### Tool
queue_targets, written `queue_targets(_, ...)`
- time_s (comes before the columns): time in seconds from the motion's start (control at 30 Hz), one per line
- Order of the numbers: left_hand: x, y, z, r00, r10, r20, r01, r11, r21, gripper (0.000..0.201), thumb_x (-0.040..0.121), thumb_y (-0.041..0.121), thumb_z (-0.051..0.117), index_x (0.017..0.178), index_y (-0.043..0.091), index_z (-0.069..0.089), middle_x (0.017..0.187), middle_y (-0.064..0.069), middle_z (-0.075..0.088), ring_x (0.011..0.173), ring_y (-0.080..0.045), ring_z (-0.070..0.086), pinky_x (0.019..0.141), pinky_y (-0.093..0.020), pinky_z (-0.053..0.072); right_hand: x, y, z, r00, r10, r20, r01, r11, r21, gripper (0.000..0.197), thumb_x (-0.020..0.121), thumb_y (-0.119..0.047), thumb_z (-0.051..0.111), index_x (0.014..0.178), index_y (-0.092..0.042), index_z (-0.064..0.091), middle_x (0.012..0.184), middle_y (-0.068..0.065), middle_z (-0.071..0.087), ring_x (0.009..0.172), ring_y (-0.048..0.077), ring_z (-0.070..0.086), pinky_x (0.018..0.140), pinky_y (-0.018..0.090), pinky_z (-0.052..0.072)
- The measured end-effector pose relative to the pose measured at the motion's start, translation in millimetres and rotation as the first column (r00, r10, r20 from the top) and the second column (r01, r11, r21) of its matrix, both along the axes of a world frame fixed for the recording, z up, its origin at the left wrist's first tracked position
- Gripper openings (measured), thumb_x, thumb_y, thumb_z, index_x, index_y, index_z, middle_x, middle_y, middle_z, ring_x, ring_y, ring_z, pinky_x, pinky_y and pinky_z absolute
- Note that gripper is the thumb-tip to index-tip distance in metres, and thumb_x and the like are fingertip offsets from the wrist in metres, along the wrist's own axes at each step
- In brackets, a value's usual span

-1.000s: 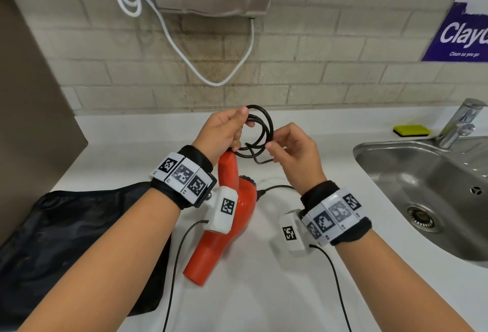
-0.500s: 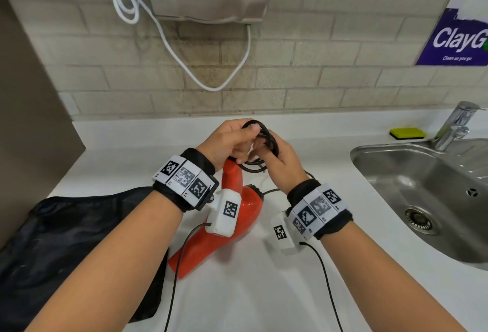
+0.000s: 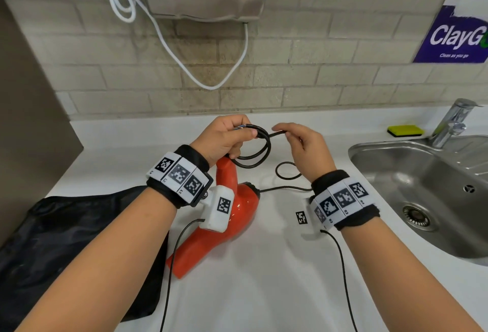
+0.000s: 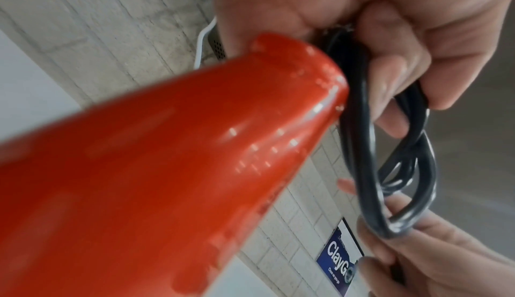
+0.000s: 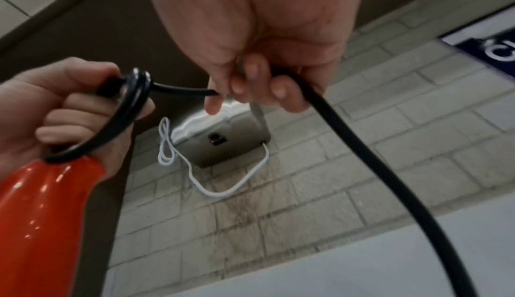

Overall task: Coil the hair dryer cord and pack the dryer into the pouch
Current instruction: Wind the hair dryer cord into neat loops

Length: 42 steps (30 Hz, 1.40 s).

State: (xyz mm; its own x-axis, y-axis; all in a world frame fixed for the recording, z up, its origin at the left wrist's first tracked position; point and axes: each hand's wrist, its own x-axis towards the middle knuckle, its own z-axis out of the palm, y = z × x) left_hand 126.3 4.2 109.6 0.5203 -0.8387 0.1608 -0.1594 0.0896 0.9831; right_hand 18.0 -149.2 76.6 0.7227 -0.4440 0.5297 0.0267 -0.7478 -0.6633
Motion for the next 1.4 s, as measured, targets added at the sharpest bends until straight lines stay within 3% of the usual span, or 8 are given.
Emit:
queue_targets(0.07,1.9,1.0,-1.1,1.000,0.012,0.014,-0.012,1.000,-0.012,0.019,0.083,0.006,0.054,0.065,0.012,0.048,0.036,0.015,0.031,0.031,-0.001,0.027,0.036,-0.015,0.028,-2.8,5.3,8.4,0.995,0.001,-0.095,-0.015,0.989,-0.146,0.030,0.092,-0.008,0.042,0.109,-0.020,0.065,0.087,-0.004,0.052,0.075,0.015,0.053,0.072,0.028,0.043)
queue_targets(0.23,0.0,0.1,-1.7,0.998,0.006,0.056,-0.007,1.000,0.010,0.023,0.089,0.004,0.052,0.067,0.012,0.049,0.034,0.013,0.032,0.031,-0.001,0.027,0.037,-0.015,0.028,-3.4,16.4,18.7,0.943,0.113,-0.313,-0.165,0.976,-0.144,0.013,0.094,-0.017,0.043,0.086,-0.014,0.053,0.062,-0.010,0.041,0.056,0.003,0.038,0.063,0.029,0.032)
queue_targets(0.43,-0.7,-1.4,3.4,0.998,0.070,-0.004,-0.070,0.997,0.031,0.047,0.097,0.034,0.034,0.065,0.013,0.060,0.038,0.013,0.024,0.033,-0.004,0.020,0.038,-0.018,0.026,3.6,16.7,38.4,0.981,0.017,-0.192,-0.037,0.994,-0.103,0.021,0.093,-0.015,0.045,0.094,-0.008,0.064,0.061,-0.002,0.051,0.057,0.012,0.044,0.057,0.027,0.036)
queue_targets(0.57,-3.0,-0.8,5.8,0.999,0.007,0.041,-0.010,0.997,0.073,0.049,0.099,0.030,0.030,0.067,0.007,0.060,0.035,0.012,0.023,0.032,-0.003,0.019,0.039,-0.017,0.025,5.9,25.4,54.9,0.993,-0.056,-0.100,0.040,0.987,-0.153,0.020,0.093,-0.016,0.045,0.092,-0.009,0.063,0.056,-0.012,0.042,0.053,0.004,0.039,0.052,0.026,0.031)
queue_targets(0.87,-13.5,-4.5,3.9,0.997,-0.043,0.062,0.039,0.997,0.074,0.040,0.099,0.025,0.032,0.070,0.013,0.057,0.039,0.012,0.030,0.034,-0.003,0.024,0.037,-0.015,0.027,2.6,50.6,74.0,0.993,-0.121,0.006,0.119,0.962,-0.247,0.020,0.092,-0.016,0.042,0.092,-0.007,0.061,0.085,0.010,0.065,0.076,0.026,0.059,0.068,0.039,0.050)
queue_targets(1.07,-2.9,-2.3,0.6,0.988,0.152,0.037,-0.152,0.988,-0.014,0.040,0.099,0.029,0.034,0.065,0.013,0.050,0.036,0.010,0.032,0.034,-0.005,0.025,0.038,-0.016,0.028,-10.4,70.6,50.7,0.999,0.005,0.049,0.007,0.969,-0.248,0.022,0.094,-0.020,0.038,0.079,-0.010,0.050,0.060,-0.009,0.044,0.055,0.013,0.042,0.056,0.033,0.037)
queue_targets(1.2,1.3,-1.3,1.2,0.983,0.177,-0.039,-0.178,0.984,-0.019,0.038,0.098,0.028,0.035,0.066,0.011,0.045,0.035,0.011,0.032,0.032,-0.003,0.025,0.038,-0.016,0.027,-8.5,79.0,22.0,0.997,0.064,0.042,-0.043,0.925,-0.378,0.026,0.089,-0.019,0.039,0.095,-0.005,0.059,0.073,0.008,0.063,0.065,0.026,0.056,0.056,0.030,0.043)
queue_targets(1.4,-1.9,1.9,1.1,0.987,0.163,-0.001,-0.163,0.987,-0.012,0.038,0.096,0.030,0.038,0.068,0.009,0.051,0.035,0.013,0.030,0.033,-0.002,0.024,0.039,-0.015,0.026,-3.4,77.8,1.0,0.996,-0.037,0.081,0.074,0.856,-0.512,0.032,0.085,-0.021,0.039,0.098,-0.007,0.065,0.062,0.004,0.064,0.054,0.024,0.055,0.040,0.030,0.047)
